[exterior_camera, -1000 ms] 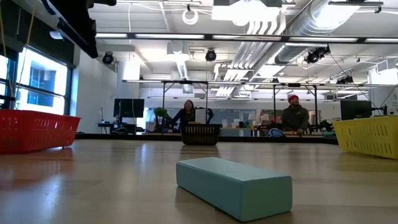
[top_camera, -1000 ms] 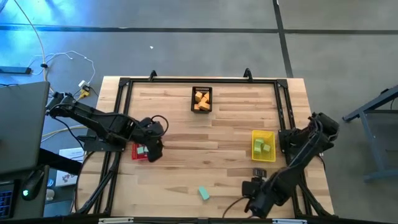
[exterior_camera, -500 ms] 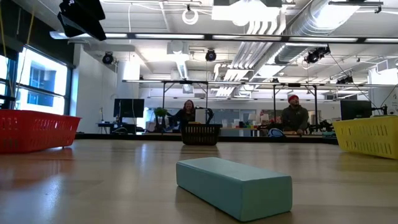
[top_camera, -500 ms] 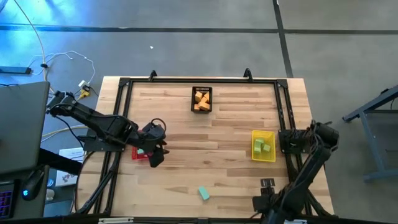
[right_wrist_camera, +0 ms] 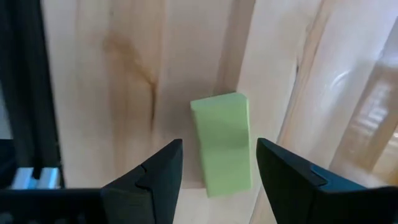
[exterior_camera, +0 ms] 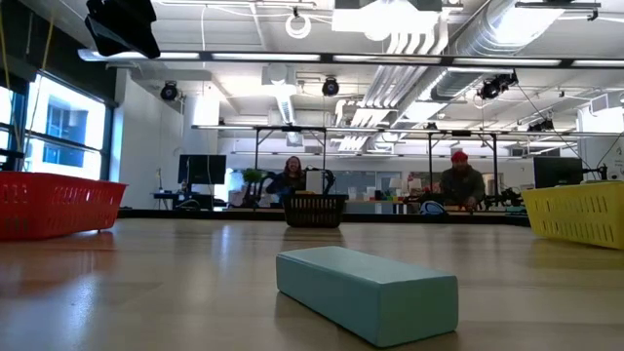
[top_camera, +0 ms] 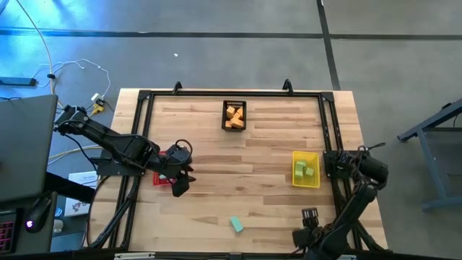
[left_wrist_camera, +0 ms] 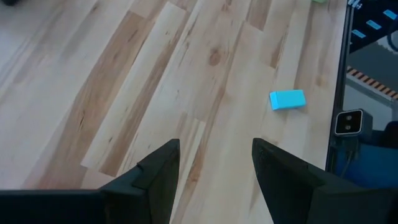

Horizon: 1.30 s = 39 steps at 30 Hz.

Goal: Sort & place blocks by color
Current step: Put the green block into the yellow bin

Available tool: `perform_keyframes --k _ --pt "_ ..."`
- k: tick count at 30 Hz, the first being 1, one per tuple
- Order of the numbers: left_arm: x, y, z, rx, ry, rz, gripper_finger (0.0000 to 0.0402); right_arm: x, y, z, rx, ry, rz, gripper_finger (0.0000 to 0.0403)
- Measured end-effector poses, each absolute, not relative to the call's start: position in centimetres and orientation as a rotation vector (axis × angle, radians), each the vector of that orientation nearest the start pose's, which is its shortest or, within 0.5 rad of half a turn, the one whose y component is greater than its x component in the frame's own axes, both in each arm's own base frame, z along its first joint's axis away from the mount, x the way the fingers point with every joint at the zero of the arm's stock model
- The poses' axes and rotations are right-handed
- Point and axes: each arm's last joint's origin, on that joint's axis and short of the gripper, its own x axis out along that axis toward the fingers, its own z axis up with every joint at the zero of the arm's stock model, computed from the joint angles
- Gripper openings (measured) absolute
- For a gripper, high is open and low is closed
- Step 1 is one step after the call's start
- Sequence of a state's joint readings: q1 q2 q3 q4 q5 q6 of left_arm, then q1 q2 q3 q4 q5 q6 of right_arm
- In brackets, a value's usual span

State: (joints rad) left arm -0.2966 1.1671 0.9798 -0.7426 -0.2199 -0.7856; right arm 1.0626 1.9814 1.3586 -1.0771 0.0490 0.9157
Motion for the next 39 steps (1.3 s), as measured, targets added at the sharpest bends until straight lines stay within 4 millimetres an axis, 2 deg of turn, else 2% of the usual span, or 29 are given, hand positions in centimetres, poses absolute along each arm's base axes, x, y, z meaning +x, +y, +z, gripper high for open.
perform_keyframes --k 11,14,19,27,31,39 --pt "21.8 -6.0 28.3 -0.491 0.866 0.280 0.0188 18.1 30.1 13.6 -0.213 1.727 0.034 0.0188" --pt "21.8 -6.0 28.3 -0.491 0.866 0.280 0.0188 18.6 29.8 13.4 -0.172 1.753 0.028 0.0169" --pt "21.8 -6.0 28.3 -0.454 0.870 0.262 0.0188 19.4 29.3 13.4 -0.096 1.767 -0.036 0.0094" --pt "21.8 -6.0 28.3 -0.396 0.876 0.234 0.0188 19.6 29.1 13.5 0.071 1.729 -0.269 0.0091" --pt "21.8 -6.0 28.3 -0.329 0.878 0.210 0.0188 19.6 28.9 13.9 0.145 1.655 -0.377 0.0091" --pt "21.6 -6.4 28.3 -0.211 0.860 0.207 0.0188 20.1 26.9 15.9 0.212 1.263 -0.709 0.0091"
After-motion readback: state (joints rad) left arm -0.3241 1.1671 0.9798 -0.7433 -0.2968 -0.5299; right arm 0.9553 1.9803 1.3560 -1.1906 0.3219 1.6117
